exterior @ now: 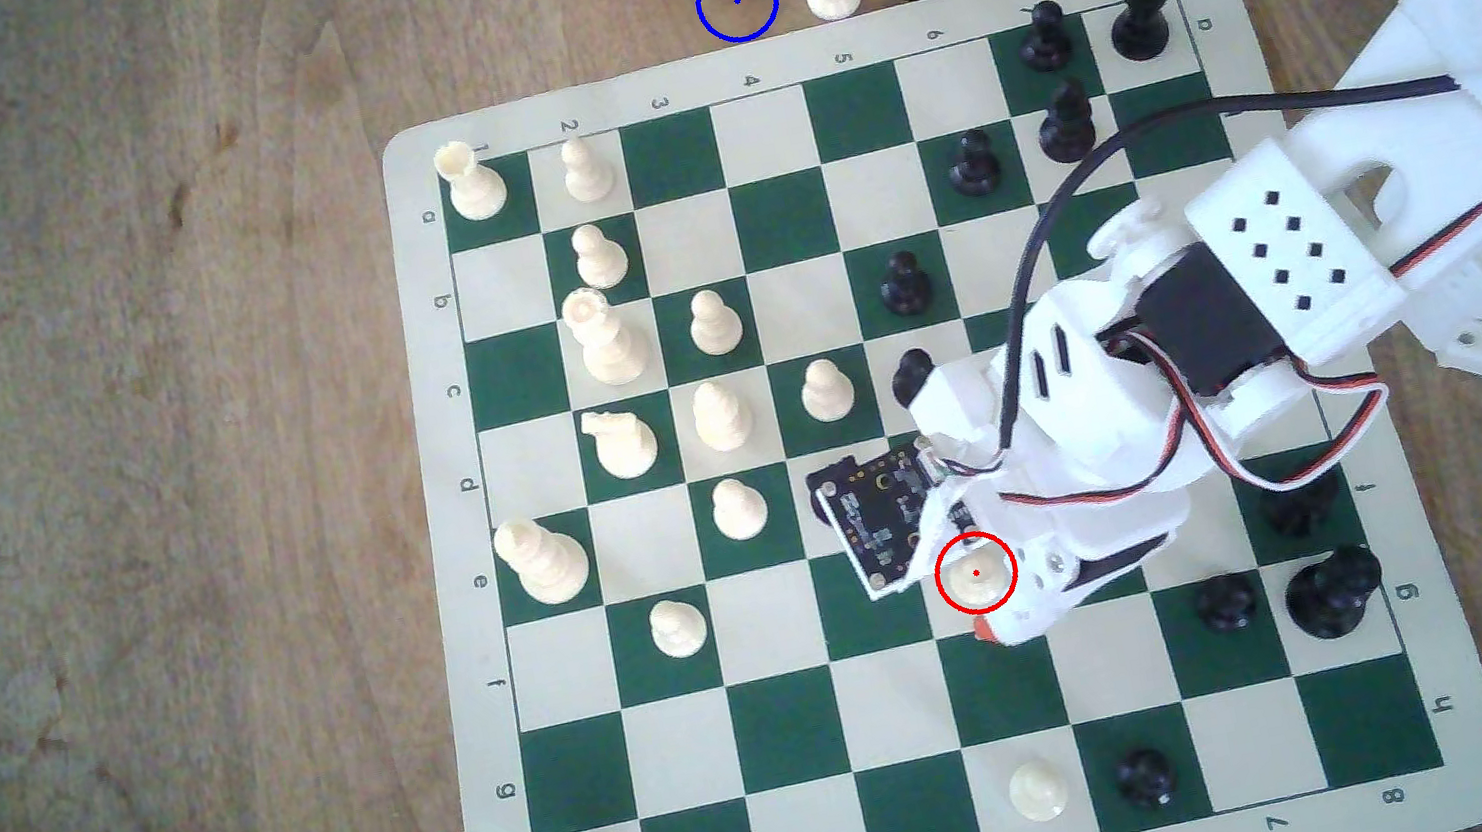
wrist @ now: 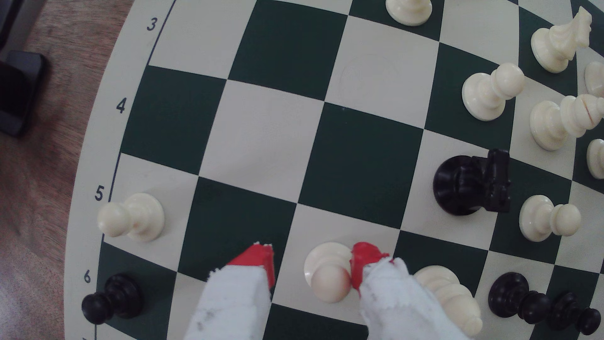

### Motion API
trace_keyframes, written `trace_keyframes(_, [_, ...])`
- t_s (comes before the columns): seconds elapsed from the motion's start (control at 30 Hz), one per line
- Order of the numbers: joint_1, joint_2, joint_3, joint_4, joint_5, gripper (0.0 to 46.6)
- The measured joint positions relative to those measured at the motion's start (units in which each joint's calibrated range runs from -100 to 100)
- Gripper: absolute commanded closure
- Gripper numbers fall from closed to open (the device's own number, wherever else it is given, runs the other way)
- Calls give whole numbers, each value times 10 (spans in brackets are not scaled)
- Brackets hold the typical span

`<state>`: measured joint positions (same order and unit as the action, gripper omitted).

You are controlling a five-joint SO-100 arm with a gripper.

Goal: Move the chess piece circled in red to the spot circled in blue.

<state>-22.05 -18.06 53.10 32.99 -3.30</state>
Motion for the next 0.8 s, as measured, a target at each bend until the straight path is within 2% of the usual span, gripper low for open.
trace_keyframes(0.6, [0,8,0,10,5,339])
trace_keyframes(0.73, [0,8,0,10,5,359])
trace_keyframes(0.77, [0,8,0,10,5,403])
trace_keyframes(0.8, [0,8,0,10,5,421])
